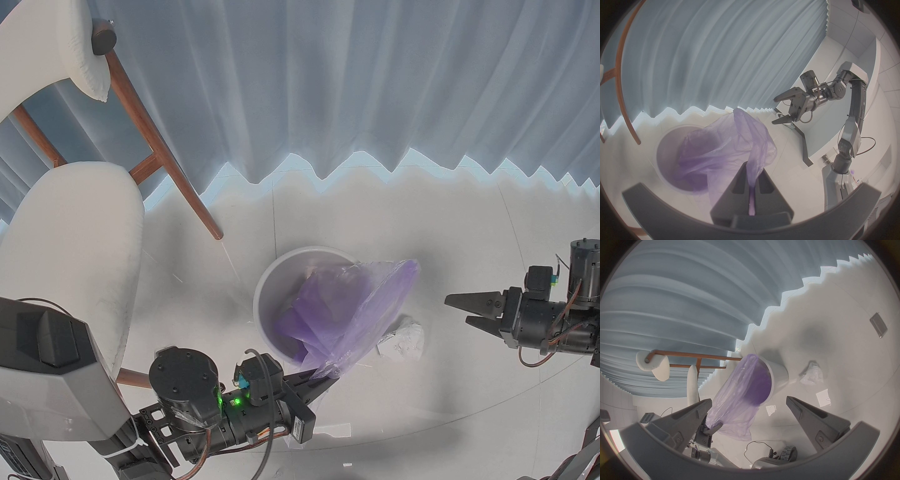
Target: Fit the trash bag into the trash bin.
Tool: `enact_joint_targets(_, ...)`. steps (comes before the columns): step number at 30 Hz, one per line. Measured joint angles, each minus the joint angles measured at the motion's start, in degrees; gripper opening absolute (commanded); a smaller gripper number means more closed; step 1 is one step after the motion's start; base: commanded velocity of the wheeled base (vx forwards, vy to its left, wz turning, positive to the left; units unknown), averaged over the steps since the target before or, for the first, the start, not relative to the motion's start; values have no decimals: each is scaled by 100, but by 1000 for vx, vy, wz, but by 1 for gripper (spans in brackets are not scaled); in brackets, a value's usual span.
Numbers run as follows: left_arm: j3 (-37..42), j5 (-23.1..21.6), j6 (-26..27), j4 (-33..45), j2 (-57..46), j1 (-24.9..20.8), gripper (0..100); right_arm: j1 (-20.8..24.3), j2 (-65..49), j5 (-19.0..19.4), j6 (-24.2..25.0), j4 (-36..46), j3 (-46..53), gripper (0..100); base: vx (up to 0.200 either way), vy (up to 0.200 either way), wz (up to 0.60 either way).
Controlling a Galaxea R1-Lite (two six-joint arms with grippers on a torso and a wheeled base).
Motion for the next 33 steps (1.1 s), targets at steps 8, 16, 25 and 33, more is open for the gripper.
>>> enact_joint_targets(8,9,2,5,1,-9,-2,0,206,725,-4,490,-266,-274,100,0,0,0)
enact_joint_targets(16,12,5,5,1,-5,-7,0,273,1261,-4,795,-280,-828,100,0,0,0)
enact_joint_targets(25,15,-2,2,1,13,6,0,347,1773,-9,758,-578,-1090,100,0,0,0)
enact_joint_targets(33,4,-4,0,0,39,37,0,355,2035,-11,751,-677,-1014,100,0,0,0)
